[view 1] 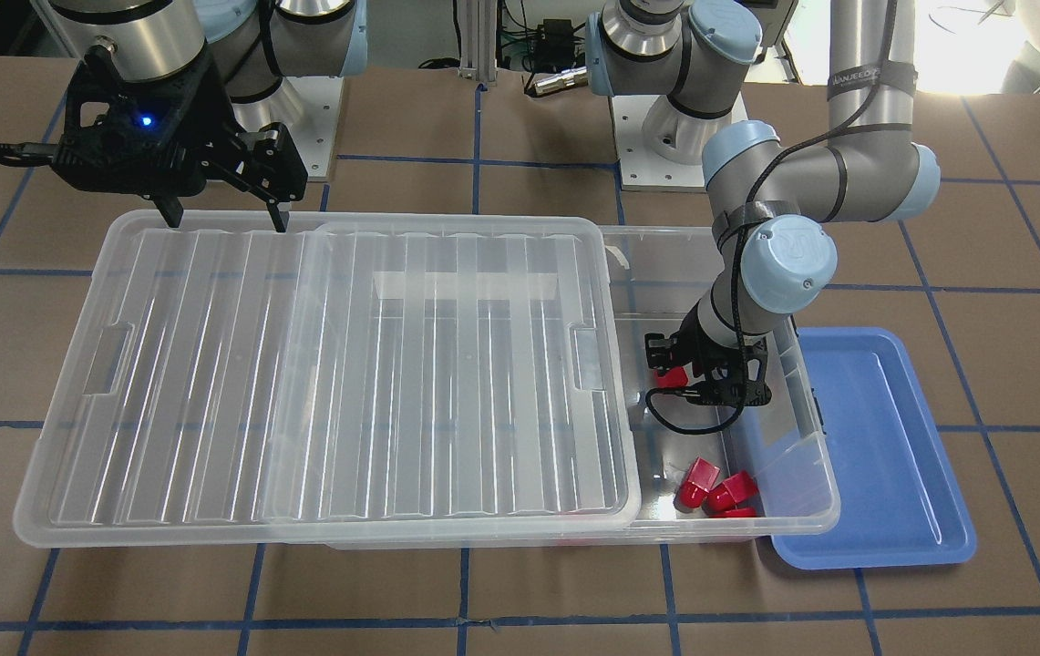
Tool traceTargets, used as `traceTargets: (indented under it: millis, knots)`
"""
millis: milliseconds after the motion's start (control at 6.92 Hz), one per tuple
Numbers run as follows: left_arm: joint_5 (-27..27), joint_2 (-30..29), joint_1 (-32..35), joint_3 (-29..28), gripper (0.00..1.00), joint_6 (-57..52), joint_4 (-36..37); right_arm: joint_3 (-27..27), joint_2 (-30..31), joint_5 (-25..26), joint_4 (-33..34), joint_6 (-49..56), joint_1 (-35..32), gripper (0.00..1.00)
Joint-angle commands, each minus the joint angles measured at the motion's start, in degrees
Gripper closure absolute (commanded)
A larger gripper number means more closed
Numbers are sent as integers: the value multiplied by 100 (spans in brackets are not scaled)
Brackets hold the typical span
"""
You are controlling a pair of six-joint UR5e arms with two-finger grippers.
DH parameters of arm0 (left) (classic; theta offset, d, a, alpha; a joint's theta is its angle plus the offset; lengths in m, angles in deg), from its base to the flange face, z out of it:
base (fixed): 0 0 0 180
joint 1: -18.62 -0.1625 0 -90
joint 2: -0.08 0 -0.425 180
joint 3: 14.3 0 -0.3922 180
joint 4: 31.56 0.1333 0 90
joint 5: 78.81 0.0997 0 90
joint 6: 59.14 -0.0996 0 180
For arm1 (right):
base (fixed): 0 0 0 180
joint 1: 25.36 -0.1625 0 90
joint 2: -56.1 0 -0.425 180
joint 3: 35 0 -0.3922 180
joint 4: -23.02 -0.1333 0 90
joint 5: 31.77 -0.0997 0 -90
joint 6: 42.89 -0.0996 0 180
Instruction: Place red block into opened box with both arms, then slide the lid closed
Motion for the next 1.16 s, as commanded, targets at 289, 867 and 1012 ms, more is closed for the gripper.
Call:
traceTargets:
  millis: [289,867,1012]
  knots:
    - [1,441,92,-872,0,22,-900,-166,-6,3,-3,482,667,0]
    - [53,1083,241,-2159,0,40,-2655,-88,-110,338,50,3434,2952,4]
    - [19,1224,259,-2177,0,40,-2647,17,-76,338,-29,3411,3017,4]
